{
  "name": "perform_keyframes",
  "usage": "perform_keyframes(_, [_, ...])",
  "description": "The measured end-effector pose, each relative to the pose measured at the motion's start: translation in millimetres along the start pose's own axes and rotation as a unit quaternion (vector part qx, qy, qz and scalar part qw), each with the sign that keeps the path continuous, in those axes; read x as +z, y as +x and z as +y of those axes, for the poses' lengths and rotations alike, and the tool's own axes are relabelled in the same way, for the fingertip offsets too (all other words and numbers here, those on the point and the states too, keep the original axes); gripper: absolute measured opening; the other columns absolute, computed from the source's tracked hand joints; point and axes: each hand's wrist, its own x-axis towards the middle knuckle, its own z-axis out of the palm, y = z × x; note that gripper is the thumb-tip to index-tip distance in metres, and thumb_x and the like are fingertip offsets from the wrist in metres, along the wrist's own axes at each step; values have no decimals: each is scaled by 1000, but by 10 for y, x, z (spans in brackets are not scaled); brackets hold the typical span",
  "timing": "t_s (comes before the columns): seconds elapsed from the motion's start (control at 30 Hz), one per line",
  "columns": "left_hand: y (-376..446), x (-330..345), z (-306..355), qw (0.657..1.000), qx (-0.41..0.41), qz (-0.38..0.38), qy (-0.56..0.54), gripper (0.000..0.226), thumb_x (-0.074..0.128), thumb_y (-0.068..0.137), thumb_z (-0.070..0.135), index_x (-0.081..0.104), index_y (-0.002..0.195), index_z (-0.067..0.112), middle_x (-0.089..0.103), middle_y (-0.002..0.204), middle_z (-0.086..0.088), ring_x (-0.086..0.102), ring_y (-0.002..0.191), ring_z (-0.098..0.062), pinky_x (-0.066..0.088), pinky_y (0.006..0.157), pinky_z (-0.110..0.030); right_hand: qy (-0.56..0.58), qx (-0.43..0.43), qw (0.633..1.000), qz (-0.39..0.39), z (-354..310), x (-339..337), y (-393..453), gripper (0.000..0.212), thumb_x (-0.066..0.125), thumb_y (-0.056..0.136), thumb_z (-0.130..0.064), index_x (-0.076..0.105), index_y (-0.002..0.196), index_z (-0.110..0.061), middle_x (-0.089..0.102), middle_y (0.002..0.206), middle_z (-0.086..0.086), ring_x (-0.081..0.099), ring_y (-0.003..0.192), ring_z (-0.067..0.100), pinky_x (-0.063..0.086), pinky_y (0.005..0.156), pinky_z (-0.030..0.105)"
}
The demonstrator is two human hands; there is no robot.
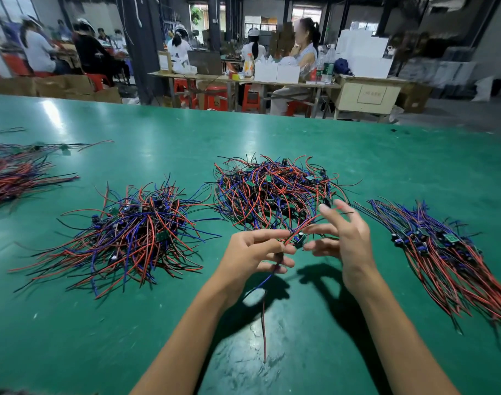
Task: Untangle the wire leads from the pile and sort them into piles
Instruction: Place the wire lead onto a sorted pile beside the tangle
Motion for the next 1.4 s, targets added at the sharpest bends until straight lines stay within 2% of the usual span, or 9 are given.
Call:
perform_keyframes(0.1, [24,1,-22,1000,-14,18,-8,21,55,93,-5,73,101,1,76,88,-14,71,66,-20,60,61,-29,-192,-76,969,138,5,-116,14,71,59,77,-76,47,134,-35,73,63,3,65,53,26,52,60,35])
perform_keyframes(0.23, [46,-4,-48,998,-8,57,-27,9,69,91,7,76,91,1,74,82,-15,69,62,-21,59,58,-28,-304,-200,885,290,-19,-193,11,53,46,83,-75,58,79,-24,56,49,2,56,55,18,34,56,31])
perform_keyframes(0.4, [82,-18,-69,991,22,125,-46,8,74,88,8,78,83,4,75,78,-15,68,58,-20,58,57,-24,-356,-308,830,297,-5,-76,-100,46,54,90,-61,52,69,-20,49,52,-6,49,52,23,28,56,30])
perform_keyframes(0.53, [77,-26,-72,986,54,149,-53,4,75,88,10,78,87,7,77,82,-16,70,59,-21,58,58,-24,-366,-344,816,285,-8,-21,-90,34,61,89,-53,56,78,-22,57,82,-1,49,85,25,38,75,37])
perform_keyframes(0.73, [57,38,-59,988,77,133,-27,5,74,88,8,77,91,5,77,83,-16,71,57,-22,58,57,-25,-414,-276,863,94,78,68,-97,42,56,90,-63,69,69,-29,64,71,-18,53,83,14,40,83,37])
perform_keyframes(0.83, [44,67,-78,991,75,111,11,9,74,88,7,77,92,-1,77,81,-17,70,57,-22,56,56,-24,-353,-247,902,-14,152,117,-90,28,67,94,-48,71,75,-27,67,69,-13,59,72,7,45,71,29])
perform_keyframes(0.97, [21,93,-100,994,58,94,22,9,74,89,9,79,91,2,77,82,-18,70,58,-24,58,58,-25,-275,-227,933,-52,172,126,-71,17,71,95,-32,75,81,-22,70,70,-12,61,65,2,43,64,15])
perform_keyframes(1.17, [8,91,-109,997,44,58,30,15,69,94,15,79,88,5,76,80,-16,69,58,-23,60,66,-29,-127,-176,972,-92,148,161,-90,13,68,96,-24,81,94,-22,73,76,-10,55,67,1,44,65,14])
perform_keyframes(1.4, [40,51,-121,995,78,62,19,15,69,93,11,80,88,2,75,78,-17,67,60,-20,59,64,-27,-146,-134,967,-158,168,199,-83,24,55,104,-13,78,104,-18,75,87,-15,63,74,-5,43,66,6])
